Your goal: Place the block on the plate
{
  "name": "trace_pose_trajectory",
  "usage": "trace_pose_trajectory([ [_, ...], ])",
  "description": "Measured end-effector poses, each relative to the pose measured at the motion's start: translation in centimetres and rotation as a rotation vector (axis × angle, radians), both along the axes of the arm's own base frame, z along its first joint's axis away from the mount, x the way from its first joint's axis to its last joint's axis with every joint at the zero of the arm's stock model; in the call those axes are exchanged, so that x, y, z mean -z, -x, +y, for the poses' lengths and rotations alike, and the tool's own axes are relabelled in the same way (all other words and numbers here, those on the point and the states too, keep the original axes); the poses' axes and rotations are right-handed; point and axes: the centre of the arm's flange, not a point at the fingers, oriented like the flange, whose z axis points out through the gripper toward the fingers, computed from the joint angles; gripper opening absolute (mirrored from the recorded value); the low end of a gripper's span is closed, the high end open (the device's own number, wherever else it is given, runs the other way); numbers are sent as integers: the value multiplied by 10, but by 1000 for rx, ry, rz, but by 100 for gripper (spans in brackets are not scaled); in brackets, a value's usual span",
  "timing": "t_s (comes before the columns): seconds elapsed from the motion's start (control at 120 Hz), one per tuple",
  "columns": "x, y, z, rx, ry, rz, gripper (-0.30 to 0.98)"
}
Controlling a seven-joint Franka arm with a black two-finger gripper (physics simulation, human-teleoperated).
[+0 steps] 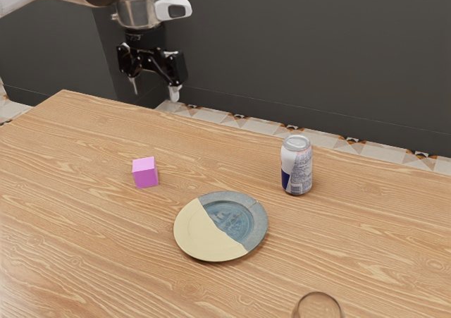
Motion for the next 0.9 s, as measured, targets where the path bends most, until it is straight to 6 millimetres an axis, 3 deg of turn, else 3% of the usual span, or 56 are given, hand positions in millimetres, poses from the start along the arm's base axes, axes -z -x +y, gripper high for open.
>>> trace_pose_trajectory([
  [0.117,-1,1,-4,12,-4,-6,69],
  [0.217,1,-1,5,-16,-18,1,69],
  [0.275,2,-3,21,-60,-27,13,69],
  [0.408,18,-44,78,-206,-38,40,69],
  [0.508,63,-77,114,-296,-55,106,69],
  [0.583,99,-95,158,-392,-56,150,69],
  [0.658,125,-108,189,-458,-54,173,69],
  [0.9,201,-113,206,-464,15,167,69],
])
